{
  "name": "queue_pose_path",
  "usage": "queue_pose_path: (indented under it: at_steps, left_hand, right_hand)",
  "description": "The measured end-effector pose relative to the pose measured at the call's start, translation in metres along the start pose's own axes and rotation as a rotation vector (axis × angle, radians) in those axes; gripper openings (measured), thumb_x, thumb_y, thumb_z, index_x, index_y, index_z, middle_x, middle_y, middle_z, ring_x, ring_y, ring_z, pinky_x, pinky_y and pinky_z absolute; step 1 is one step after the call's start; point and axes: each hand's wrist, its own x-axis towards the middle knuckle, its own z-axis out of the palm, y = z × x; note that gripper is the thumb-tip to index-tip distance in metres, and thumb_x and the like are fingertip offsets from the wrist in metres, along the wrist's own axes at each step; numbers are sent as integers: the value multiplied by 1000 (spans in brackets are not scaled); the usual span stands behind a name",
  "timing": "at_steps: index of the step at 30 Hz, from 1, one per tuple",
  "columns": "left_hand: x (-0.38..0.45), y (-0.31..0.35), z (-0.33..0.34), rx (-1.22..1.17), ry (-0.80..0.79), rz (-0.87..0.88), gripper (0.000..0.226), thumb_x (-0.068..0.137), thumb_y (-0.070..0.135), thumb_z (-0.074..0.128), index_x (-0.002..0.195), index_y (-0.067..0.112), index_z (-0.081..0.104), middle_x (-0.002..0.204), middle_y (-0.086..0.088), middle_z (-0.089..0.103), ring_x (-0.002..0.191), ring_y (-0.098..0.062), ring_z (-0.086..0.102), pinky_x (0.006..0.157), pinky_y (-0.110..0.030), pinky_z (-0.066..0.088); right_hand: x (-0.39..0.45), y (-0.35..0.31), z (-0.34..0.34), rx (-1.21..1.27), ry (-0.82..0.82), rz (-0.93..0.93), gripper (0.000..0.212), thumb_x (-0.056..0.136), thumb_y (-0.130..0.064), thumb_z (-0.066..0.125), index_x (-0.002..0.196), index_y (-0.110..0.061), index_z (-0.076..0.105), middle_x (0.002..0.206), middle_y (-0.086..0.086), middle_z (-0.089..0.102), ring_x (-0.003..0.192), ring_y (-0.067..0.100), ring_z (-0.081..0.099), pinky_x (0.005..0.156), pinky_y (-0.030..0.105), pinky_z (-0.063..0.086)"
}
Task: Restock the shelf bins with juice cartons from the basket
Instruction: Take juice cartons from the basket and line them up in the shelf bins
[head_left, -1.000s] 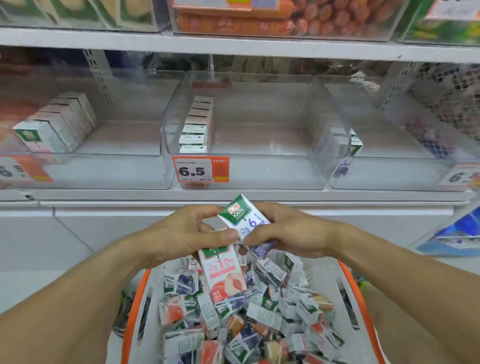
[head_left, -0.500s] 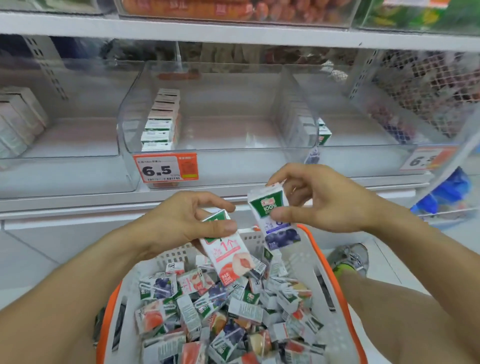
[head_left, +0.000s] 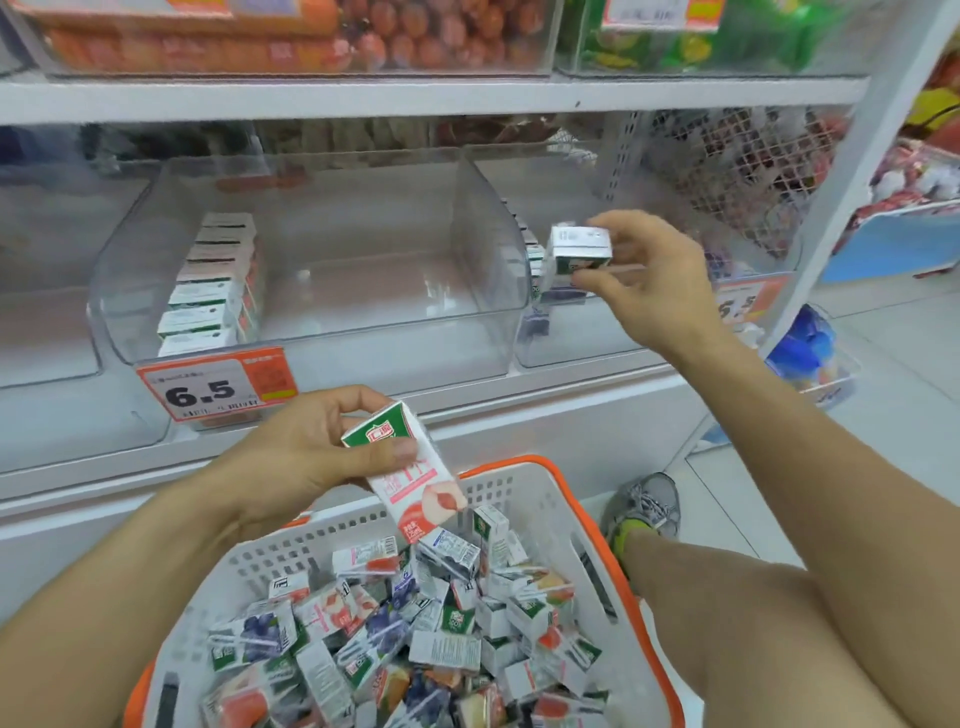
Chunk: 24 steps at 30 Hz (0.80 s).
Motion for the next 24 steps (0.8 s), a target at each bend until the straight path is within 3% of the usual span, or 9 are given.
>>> queue_pose_path:
  at_steps: [4, 7, 9, 12, 16, 21, 24]
  left_hand:
    - [-4, -1, -2, 27, -98, 7, 47, 57, 25, 90, 94, 6, 68, 95, -26, 72, 83, -31, 71, 73, -30, 59]
    - [-6, -2, -2, 58, -116, 10, 37, 61, 24, 87, 92, 10, 71, 93, -23, 73, 82, -28, 71, 73, -27, 57]
    - [-6, -2, -2, 65, -103, 13, 35, 60, 25, 87, 90, 12, 72, 90, -21, 73, 80, -25, 72, 70, -25, 56]
    - [-3, -4, -2, 34, -65, -17, 48, 55, 27, 90, 93, 6, 69, 92, -24, 73, 81, -29, 73, 69, -27, 58]
    - [0, -4, 2, 18, -13, -39, 83, 40, 43, 98, 100, -3, 63, 90, -25, 74, 79, -29, 74, 64, -28, 59]
    - [1, -4, 6, -3, 2, -53, 93, 35, 46, 98, 103, -6, 61, 90, -25, 74, 79, -29, 74, 63, -27, 58]
    - [2, -5, 7, 0, 7, -62, 94, 34, 48, 98, 102, -4, 61, 91, -24, 74, 82, -30, 74, 64, -28, 59]
  right_hand:
    - [4, -1, 8, -72, -145, 21, 49, 84, -16, 77, 128, -27, 58, 99, -1, 62, 85, 13, 65, 77, 21, 53]
    - [2, 0, 12, -119, -221, 31, 37, 90, -18, 71, 124, -27, 58, 102, -2, 59, 85, 15, 67, 70, 14, 46]
    - [1, 1, 13, -115, -212, 54, 32, 93, -22, 67, 124, -26, 59, 105, -3, 58, 85, 15, 67, 71, 17, 45]
    - [1, 1, 14, -145, -194, 69, 30, 95, -30, 63, 124, -24, 59, 108, 0, 58, 85, 17, 65, 77, 26, 46]
    - [-2, 2, 16, -105, -94, 88, 25, 92, -26, 69, 115, -21, 64, 100, -2, 60, 82, 15, 63, 74, 25, 46]
    - [-1, 1, 19, -157, -213, 120, 21, 96, -27, 63, 116, -21, 66, 102, -2, 65, 76, 10, 62, 78, 24, 45]
    - [-2, -2, 16, -234, -310, 85, 26, 100, -30, 52, 108, -16, 73, 102, 3, 75, 90, 19, 67, 85, 30, 50]
